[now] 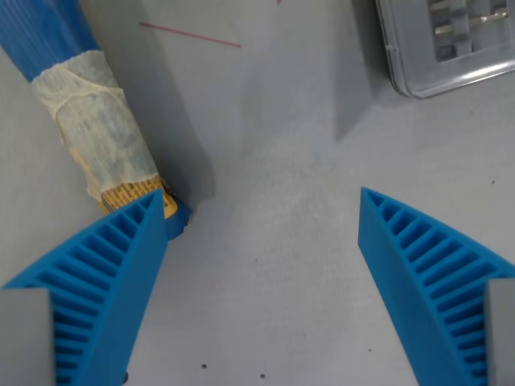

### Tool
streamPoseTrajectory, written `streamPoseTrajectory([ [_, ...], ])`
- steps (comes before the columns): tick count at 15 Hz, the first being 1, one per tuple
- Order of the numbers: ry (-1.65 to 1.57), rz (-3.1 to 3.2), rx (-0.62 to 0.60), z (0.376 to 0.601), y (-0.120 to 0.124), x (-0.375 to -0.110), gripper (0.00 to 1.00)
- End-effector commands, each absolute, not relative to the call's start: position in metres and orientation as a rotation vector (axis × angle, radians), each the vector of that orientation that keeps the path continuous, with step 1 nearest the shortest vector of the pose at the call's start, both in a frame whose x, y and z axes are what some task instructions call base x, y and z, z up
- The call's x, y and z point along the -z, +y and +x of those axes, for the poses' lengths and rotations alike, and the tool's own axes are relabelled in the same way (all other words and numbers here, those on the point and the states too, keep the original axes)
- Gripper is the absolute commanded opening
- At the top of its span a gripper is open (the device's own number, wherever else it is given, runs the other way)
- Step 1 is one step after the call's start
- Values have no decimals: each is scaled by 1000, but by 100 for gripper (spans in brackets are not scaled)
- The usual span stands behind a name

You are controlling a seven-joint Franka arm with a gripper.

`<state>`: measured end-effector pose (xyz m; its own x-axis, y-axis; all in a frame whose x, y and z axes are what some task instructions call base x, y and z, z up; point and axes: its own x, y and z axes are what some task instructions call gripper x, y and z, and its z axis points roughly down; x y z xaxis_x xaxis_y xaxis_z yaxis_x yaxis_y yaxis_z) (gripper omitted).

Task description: Pick up the blue bag

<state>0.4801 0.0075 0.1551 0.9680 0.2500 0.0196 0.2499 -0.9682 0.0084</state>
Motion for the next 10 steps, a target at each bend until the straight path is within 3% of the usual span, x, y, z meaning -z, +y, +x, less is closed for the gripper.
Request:
streamPoseTrajectory([
  [1,448,3076,-152,479,4,-151,100],
  [10,444,3076,-140,479,4,-150,100],
])
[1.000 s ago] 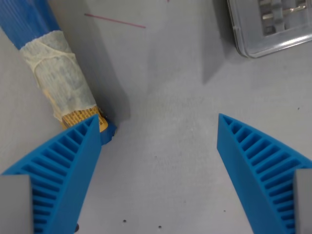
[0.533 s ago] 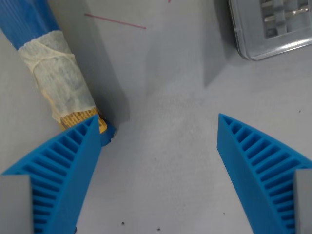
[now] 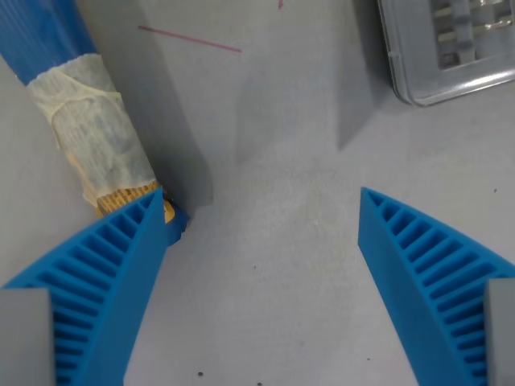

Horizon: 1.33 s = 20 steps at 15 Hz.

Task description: Pick up the blue bag

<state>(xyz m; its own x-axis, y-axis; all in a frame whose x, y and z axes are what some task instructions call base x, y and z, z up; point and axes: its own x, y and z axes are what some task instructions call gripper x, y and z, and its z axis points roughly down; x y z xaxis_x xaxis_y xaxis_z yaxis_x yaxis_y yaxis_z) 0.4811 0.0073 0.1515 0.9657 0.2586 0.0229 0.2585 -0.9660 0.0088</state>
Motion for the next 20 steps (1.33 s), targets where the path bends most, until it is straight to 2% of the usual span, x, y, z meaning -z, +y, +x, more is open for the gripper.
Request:
streamPoseTrajectory([
  [1,445,3076,-140,479,4,-150,100],
  [12,445,3076,-139,480,4,-150,100],
  [16,445,3074,-148,481,3,-136,100],
  [17,445,3072,-150,481,3,-133,0],
  [20,445,3072,-150,481,3,-133,0],
])
